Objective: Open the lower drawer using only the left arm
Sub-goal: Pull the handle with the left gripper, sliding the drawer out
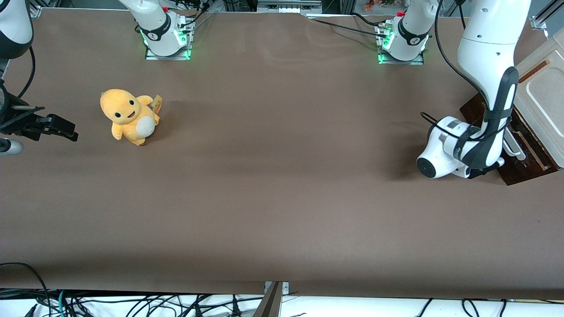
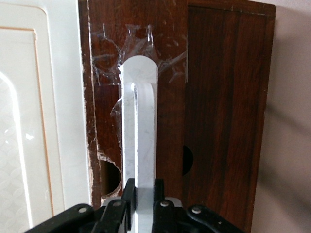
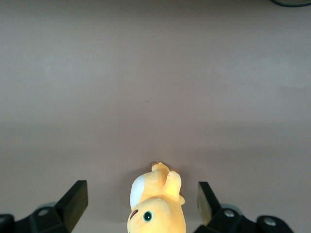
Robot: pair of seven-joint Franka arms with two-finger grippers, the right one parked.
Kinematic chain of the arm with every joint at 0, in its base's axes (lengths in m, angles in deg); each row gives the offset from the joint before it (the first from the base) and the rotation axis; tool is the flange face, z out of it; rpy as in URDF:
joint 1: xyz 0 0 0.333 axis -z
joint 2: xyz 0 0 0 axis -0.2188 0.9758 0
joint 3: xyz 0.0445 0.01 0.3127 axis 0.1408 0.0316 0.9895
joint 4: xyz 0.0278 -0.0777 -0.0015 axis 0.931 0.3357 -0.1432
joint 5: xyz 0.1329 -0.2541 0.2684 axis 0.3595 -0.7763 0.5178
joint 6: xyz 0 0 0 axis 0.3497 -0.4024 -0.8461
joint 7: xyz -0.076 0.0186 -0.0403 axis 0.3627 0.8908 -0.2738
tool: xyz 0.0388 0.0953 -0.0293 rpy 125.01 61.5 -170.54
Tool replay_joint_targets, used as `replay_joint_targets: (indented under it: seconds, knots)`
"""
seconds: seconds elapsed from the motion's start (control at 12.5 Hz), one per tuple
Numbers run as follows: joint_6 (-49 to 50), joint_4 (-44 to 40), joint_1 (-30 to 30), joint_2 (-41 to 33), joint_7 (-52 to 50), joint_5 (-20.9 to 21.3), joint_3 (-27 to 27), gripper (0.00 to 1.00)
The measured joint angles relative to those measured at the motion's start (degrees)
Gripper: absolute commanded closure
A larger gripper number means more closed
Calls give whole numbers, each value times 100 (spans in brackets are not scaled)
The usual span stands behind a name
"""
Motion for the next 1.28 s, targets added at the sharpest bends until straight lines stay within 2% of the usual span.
replay_joint_targets:
  seconds: [0.64,0.88,1.28]
  knots:
    - [217,-277,-3,-1,22,-239,-321,93]
    - [392,-392,13,-2,22,-478,-498,94]
    - [433,-422,45,-1,21,-513,-539,94]
